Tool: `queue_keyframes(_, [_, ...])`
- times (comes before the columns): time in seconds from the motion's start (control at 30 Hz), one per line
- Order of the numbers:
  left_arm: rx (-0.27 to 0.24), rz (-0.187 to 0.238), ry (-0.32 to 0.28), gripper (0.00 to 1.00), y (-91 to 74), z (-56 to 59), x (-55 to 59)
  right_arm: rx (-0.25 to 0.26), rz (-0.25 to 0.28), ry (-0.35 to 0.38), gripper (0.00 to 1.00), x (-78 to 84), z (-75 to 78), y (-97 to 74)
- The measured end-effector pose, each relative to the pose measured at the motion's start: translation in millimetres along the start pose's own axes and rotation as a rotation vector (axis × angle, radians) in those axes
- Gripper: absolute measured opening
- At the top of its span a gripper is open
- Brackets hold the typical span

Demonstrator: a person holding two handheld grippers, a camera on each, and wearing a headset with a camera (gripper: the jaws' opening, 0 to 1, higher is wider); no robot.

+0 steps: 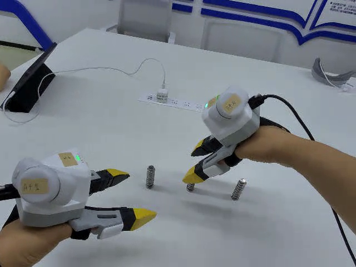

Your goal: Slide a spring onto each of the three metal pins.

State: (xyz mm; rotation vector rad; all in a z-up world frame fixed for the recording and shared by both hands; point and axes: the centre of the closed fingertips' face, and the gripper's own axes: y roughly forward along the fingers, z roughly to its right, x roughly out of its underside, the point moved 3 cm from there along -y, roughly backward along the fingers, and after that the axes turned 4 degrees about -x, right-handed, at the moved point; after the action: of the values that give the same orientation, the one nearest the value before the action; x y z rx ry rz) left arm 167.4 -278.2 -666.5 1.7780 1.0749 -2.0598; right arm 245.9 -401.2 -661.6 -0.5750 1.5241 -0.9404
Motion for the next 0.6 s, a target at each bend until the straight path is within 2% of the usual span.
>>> queue_keyframes(0.6, [0.005, -0.014, 0.005, 0.63, 5.8, 1.0, -3.3, 0.084, 0.058, 0.091, 0.51, 41.1, 1.5, -32.7])
